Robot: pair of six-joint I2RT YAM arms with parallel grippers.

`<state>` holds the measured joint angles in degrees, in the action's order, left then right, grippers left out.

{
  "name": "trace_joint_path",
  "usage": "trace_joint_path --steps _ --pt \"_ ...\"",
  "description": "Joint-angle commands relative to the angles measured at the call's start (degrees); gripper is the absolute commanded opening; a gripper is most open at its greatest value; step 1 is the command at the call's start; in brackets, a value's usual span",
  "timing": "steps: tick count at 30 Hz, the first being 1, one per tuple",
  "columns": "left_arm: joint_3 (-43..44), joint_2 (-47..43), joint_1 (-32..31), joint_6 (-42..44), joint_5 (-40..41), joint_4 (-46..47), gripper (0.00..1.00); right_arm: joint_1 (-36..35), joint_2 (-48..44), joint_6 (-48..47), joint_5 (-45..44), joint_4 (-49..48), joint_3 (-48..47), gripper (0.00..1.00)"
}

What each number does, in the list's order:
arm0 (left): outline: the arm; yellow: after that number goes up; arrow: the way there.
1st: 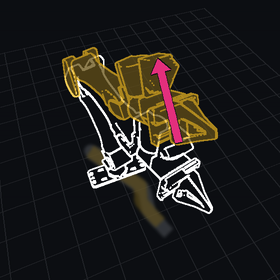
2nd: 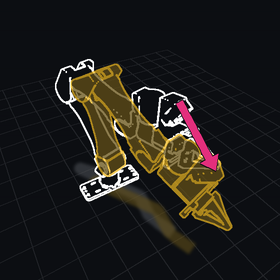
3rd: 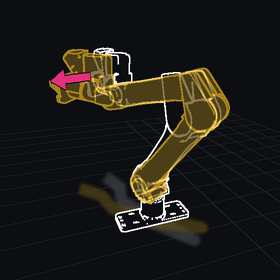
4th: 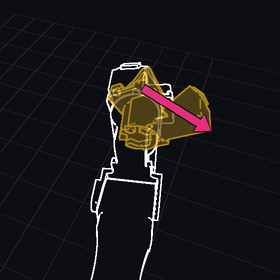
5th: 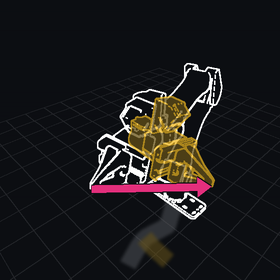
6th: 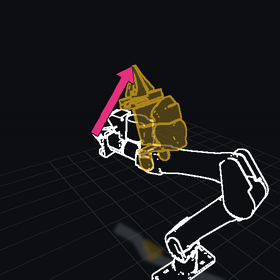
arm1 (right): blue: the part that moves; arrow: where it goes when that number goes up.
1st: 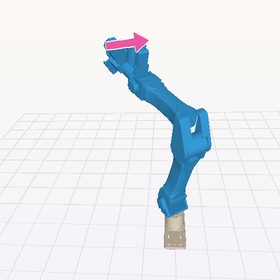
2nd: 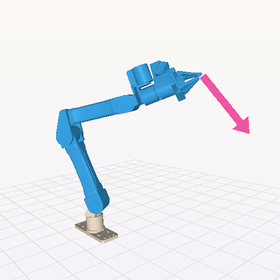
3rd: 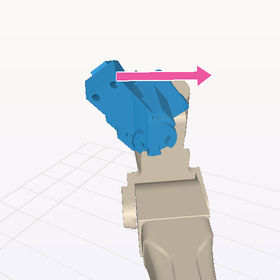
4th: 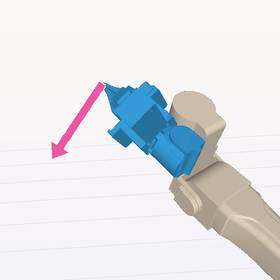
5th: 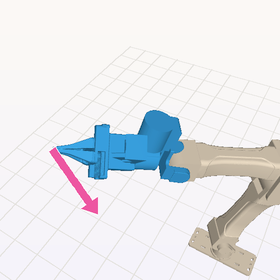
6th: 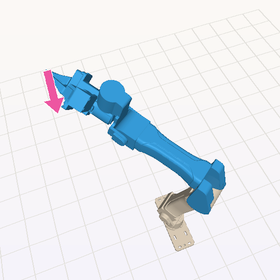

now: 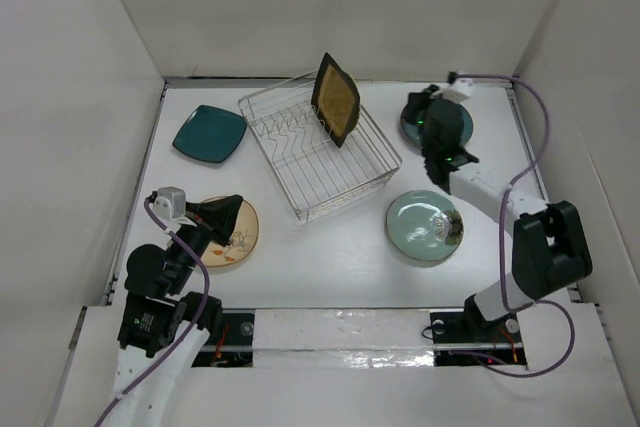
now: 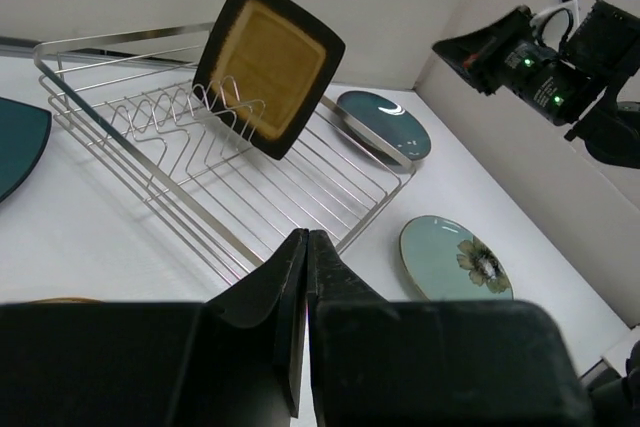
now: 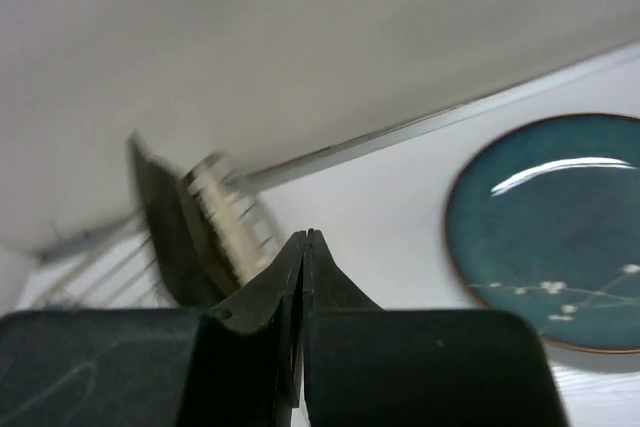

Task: Load the plates into the dish rack

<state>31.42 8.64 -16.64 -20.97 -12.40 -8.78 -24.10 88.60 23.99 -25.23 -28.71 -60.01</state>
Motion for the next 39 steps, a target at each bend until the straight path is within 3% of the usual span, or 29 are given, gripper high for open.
trace_joint_path --steps 1,4,6,7,8,11,12,17,19,26,29,30,35,36,39 --pt "0.3 -1.0 0.2 0.3 -0.1 2.9 0.0 12.8 0.2 14.9 11.8 2.3 5.1 0.0" --pt "0.3 -1.3 0.2 0.2 -0.2 2.9 0.0 19.2 1.1 20.6 17.6 -0.5 9.7 0.0" --pt "0.3 -1.7 -0.3 0.2 0.0 2.8 0.0 21.6 1.9 21.6 18.6 -0.7 11.1 0.07" --pt "0.3 -1.6 -0.3 0.2 -0.1 2.8 0.0 22.7 2.4 22.1 18.6 -0.1 11.2 0.15" --pt "0.4 -1.4 -0.3 0.3 -0.1 2.8 0.0 24.5 3.8 23.0 19.3 0.1 11.1 0.34" --pt "0.4 -1.2 -0.3 0.3 -0.1 2.8 0.0 27.0 8.0 25.1 22.0 1.0 9.9 0.64" --pt "0.4 -1.2 -0.3 0.3 0.0 2.8 0.01 28.3 9.0 25.8 22.9 0.9 9.6 0.68" --pt "0.4 -0.7 -0.3 0.3 0.1 2.8 0.21 30.0 14.8 29.4 27.0 -0.6 6.8 0.75" --pt "0.4 -0.6 -0.3 0.3 -0.1 2.8 0.24 30.5 17.1 30.2 27.7 -0.4 5.7 0.75" --pt "0.6 -0.1 -0.3 0.2 0.4 2.5 0.26 31.0 22.9 35.5 28.7 0.4 1.0 0.7" --pt "0.7 0.1 -0.3 0.5 0.8 2.4 0.27 31.6 26.6 38.5 30.4 0.2 -1.1 0.54" --pt "0.8 0.2 -0.3 0.6 1.2 2.4 0.27 31.6 27.9 40.6 30.3 0.0 -1.2 0.41" --pt "0.9 0.4 0.2 0.6 1.6 2.2 0.28 32.2 31.4 45.1 33.1 -3.2 -1.7 0.16" --pt "0.9 0.3 0.2 0.7 1.6 2.2 0.28 32.7 31.5 45.8 33.8 -3.9 -1.5 0.06" --pt "0.9 0.6 0.2 0.7 1.7 2.2 0.28 32.7 30.6 46.1 33.4 -6.0 0.2 0.0"
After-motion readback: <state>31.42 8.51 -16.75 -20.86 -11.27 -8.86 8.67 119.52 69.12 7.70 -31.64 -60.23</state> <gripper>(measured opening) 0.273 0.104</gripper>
